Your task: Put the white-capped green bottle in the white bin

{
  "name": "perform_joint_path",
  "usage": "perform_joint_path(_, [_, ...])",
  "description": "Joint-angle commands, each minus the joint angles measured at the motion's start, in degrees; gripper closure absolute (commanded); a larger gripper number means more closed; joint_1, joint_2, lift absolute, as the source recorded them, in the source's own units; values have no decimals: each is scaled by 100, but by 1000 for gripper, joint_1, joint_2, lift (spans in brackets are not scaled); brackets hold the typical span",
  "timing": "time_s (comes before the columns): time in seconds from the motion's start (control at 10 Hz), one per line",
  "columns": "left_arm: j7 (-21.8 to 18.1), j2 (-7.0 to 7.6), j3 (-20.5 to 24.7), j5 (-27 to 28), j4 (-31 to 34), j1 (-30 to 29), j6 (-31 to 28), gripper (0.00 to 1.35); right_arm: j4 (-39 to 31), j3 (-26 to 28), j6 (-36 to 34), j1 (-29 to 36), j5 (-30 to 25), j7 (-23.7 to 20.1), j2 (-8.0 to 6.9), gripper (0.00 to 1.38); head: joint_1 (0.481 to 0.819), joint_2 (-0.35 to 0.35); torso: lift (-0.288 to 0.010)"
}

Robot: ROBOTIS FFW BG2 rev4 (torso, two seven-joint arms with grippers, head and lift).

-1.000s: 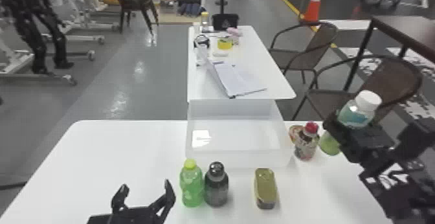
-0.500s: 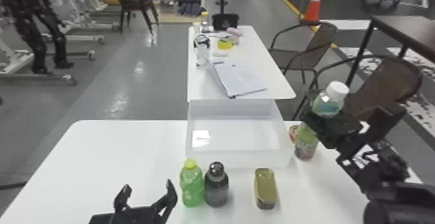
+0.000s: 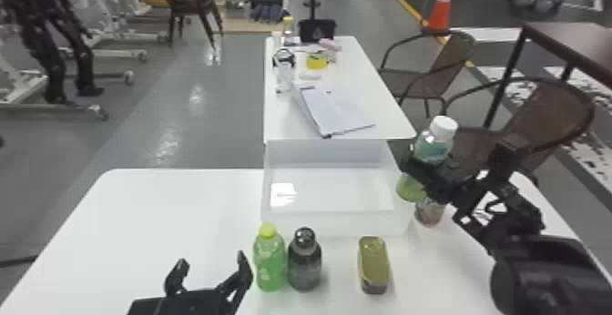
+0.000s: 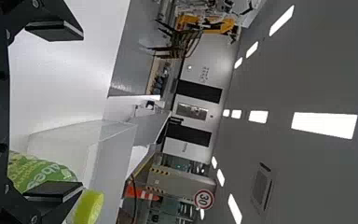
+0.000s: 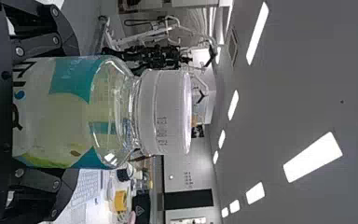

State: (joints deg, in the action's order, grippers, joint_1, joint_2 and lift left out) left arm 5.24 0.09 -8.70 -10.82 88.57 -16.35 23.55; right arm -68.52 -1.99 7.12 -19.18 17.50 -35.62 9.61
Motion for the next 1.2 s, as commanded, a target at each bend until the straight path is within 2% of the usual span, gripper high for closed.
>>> perform_joint_path(0.0, [-6,18,-26,-43,-24,9,0,167,524,-196,158,-481,87,-94,41,871,549,0,-100])
perform_joint_path(0.4, [3,62,-35,-113,-86,9,53,167,1886,-1110,448,-1219,535,-191,85,871,549,0,-100])
perform_joint_path(0.6, [-6,79,-53,-166,-130,35,79,167,2176,-1532,509,-1404,694,-199,85,871,549,0,-100])
perform_joint_path(0.9, [-6,114,-123,-271,-191,79,132,167,2264,-1681,509,-1536,685,-243,199,865,549,0,-100])
perform_joint_path(1.0, [-6,123,-132,-271,-200,88,141,167,2255,-1690,509,-1562,641,-243,234,683,549,0,-100])
perform_joint_path(1.1, [-15,132,-140,-280,-209,106,150,167,2264,-1690,509,-1571,614,-243,243,394,549,0,-100])
